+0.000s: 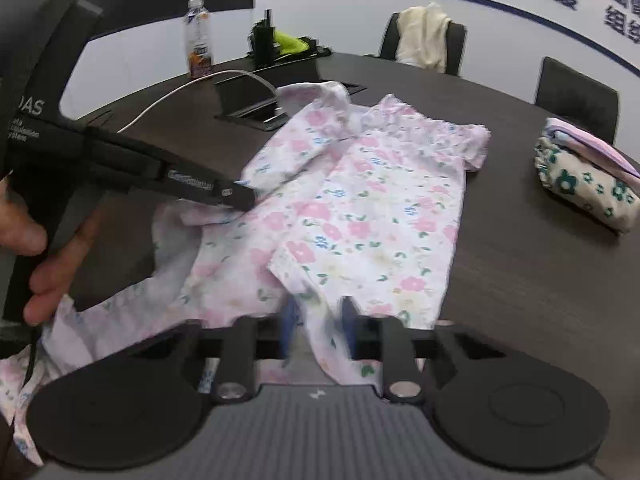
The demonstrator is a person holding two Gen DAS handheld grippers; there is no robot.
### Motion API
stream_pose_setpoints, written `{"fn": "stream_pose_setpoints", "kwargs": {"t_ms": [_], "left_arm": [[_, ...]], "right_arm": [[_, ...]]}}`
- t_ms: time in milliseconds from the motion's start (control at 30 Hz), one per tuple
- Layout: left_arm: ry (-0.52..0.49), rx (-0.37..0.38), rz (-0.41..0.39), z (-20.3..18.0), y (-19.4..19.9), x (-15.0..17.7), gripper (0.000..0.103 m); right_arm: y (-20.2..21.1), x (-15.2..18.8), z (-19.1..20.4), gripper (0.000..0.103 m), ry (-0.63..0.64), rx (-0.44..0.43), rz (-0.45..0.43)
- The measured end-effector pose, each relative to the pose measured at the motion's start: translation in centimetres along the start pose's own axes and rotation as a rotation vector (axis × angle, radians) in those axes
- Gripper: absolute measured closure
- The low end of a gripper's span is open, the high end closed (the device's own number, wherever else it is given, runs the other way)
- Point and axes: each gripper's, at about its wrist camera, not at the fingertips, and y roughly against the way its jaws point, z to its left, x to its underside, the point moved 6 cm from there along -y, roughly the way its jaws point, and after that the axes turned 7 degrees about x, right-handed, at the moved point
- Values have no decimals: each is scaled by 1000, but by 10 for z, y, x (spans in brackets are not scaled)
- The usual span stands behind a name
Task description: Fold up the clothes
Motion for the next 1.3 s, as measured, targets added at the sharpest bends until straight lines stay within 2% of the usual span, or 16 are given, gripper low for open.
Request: {"fn": "stream_pose_setpoints", "kwargs": {"t_ms": [100, 267, 333, 467, 533, 600, 633, 667, 700, 733, 800, 833, 967, 1067, 1133, 1300], "left_arm": [[42, -3, -7, 2, 13, 8, 103], [155, 80, -14, -17, 49, 40, 103], [173, 125, -23, -35, 66, 57, 103], [252, 275, 10, -67, 94, 96, 103], [300, 307, 18, -69, 103, 108, 97], [315, 313, 19, -61, 112, 112, 91], [309, 303, 4, -54, 118, 110, 90], [294, 276, -27, -48, 125, 104, 88], [268, 244, -62, -42, 129, 94, 81], [238, 212, -96, -37, 133, 82, 65], [132, 152, -123, -35, 129, 56, 49], [59, 115, -121, -40, 122, 42, 46], [-112, 17, -70, -61, 66, 1, 43], [-115, -26, -5, -65, 23, -18, 43], [-93, -37, 28, -62, 4, -22, 44], [-143, -125, 21, -57, -22, -19, 47]], "right_arm": [[6, 7, -7, 101, -24, 13, 4], [26, 23, -27, 101, -32, 31, 4], [31, 29, -42, 101, -30, 82, 7], [45, 34, -88, 100, -74, 241, 1], [56, 35, -103, 95, -102, 278, 6], [76, 34, -102, 81, -114, 252, -21], [90, 35, -94, 56, -107, 213, -60], [105, 36, -84, 39, -100, 169, -99], [118, 39, -70, 36, -90, 110, -130], [128, 44, -55, 36, -83, 45, -144], [141, 55, -26, 35, -80, -79, -153], [142, 60, -14, 35, -76, -106, -145], [136, 76, 23, 35, -63, -125, -96], [127, 78, 42, 36, -78, -134, -70], [121, 82, 53, 35, -52, -92, -77], [100, 86, 64, 37, -24, -5, -48]]}}
